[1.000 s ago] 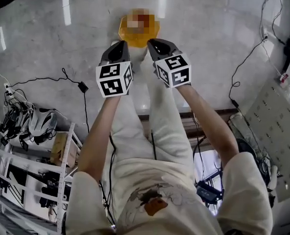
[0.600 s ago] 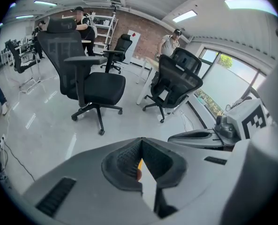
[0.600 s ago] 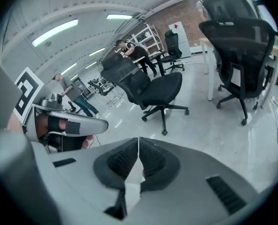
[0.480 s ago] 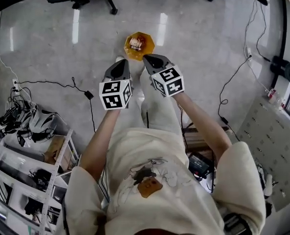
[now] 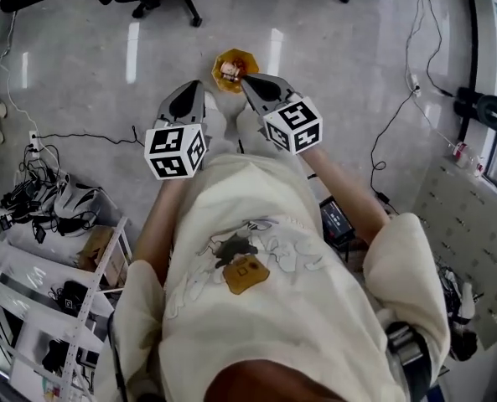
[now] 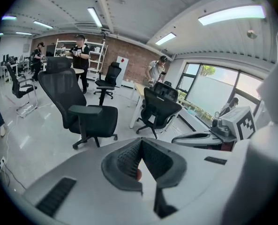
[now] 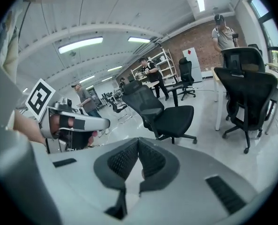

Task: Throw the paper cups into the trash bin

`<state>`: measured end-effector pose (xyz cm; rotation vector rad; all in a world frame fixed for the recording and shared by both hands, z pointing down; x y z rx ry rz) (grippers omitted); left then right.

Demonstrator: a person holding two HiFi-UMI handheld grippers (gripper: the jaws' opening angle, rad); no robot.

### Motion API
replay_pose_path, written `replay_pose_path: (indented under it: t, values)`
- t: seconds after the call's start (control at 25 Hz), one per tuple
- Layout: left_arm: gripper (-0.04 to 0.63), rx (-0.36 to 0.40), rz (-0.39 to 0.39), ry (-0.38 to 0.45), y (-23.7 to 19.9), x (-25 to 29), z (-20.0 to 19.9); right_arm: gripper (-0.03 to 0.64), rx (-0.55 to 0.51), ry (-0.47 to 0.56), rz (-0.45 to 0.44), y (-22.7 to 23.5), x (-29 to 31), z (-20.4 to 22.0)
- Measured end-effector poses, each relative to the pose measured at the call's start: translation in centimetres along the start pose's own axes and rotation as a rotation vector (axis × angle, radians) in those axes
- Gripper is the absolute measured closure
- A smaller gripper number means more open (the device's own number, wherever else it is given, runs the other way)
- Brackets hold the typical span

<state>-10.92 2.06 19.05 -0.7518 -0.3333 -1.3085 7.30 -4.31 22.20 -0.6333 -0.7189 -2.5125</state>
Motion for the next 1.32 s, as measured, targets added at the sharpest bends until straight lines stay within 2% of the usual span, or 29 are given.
replay_pose_path:
  t: [0.16,0.32,0.48,0.6,0.8,0.92,1.12,1.32]
  values:
    - [0.589,0.043,0.046,0.08,1.4,-4.4,-3.0,0.609,0.005,0.11,-0.003,-2.9,-3.7,-3.0]
    - [0.589,0.03,0.098,0.143,2.8,-7.3,-4.8,0.609,0.008,0.224,-0.013,-5.2,-7.2,-6.1]
    - [0.589,0.044,0.133,0.185,4.3,-8.6,-6.0,0.609,0.04,0.291,-0.003,-6.6,-9.8,-7.8]
    - [0.589,0.062,0.144,0.198,5.0,-8.7,-6.2,0.609,0.055,0.31,0.03,-7.1,-10.8,-7.6]
    - [0.59,0.034,0.146,0.213,5.2,-8.9,-6.6,0.609,0.103,0.343,0.103,-5.8,-11.4,-7.1]
    - [0.589,0.042,0.144,0.212,5.4,-9.0,-6.6,0.609,0.112,0.35,0.111,-5.7,-11.4,-7.2]
    - [0.591,0.041,0.144,0.208,5.5,-8.7,-6.3,0.609,0.068,0.344,0.119,-6.3,-11.5,-7.0]
    - [0.589,0.044,0.158,0.192,6.2,-8.4,-6.1,0.609,0.101,0.334,0.15,-5.8,-12.4,-6.4]
Point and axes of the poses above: the fingertips, and each gripper's own axes: x forward along the fingers, y to its right, z out of its underside, the point moved 9 cm from there along -x, backward along the fingers, and after that the axes turned 2 degrees about -y, right-handed, at the moved point
